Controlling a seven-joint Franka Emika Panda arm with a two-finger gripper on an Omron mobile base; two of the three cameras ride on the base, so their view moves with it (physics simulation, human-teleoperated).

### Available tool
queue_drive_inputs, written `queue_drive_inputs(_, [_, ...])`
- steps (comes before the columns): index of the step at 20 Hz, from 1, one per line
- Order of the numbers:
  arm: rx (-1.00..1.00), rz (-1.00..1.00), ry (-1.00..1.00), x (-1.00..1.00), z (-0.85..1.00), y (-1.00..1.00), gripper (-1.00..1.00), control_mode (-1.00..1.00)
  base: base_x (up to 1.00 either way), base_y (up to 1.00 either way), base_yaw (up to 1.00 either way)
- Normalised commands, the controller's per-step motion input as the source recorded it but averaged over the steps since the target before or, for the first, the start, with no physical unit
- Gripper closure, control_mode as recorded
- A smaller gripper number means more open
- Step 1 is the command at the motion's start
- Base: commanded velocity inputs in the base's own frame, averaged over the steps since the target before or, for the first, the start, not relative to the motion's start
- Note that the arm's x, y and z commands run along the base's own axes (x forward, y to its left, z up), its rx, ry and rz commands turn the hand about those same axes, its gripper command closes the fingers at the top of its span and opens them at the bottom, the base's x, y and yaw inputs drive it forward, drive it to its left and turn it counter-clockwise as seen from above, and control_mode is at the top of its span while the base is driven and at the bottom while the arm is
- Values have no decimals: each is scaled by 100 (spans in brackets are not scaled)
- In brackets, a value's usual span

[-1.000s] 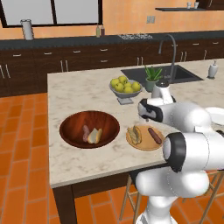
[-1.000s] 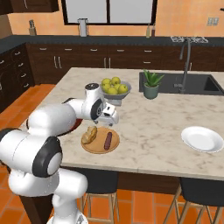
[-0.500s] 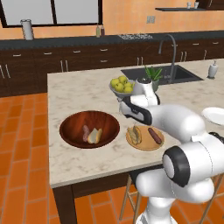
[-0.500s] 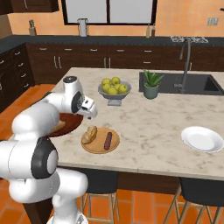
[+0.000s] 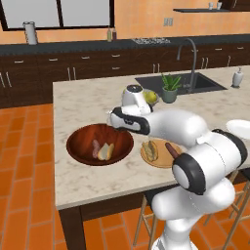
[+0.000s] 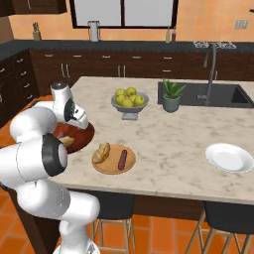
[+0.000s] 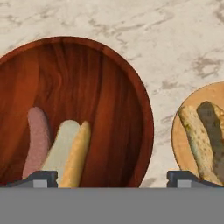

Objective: Place one bun and one sausage from the bowl on each plate.

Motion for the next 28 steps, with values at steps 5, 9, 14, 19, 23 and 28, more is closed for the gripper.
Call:
queue_drive_inputs(5, [16,1,8,0,-15,56,-100,-100,0,0,0])
queue_drive_inputs(9, [16,8,3,0,-58,6,-100,-100,0,0,0])
queue_drive_inputs(14, [1,7,0,-5,-37,2,-100,-100,0,0,0])
queue_drive_inputs(19, [0,4,2,0,-31,28,-100,-100,0,0,0])
queue_drive_inputs(23, [0,4,0,0,-39,13,-100,-100,0,0,0])
queue_drive_inputs(28, [2,0,3,0,-11,-8,-100,-100,0,0,0])
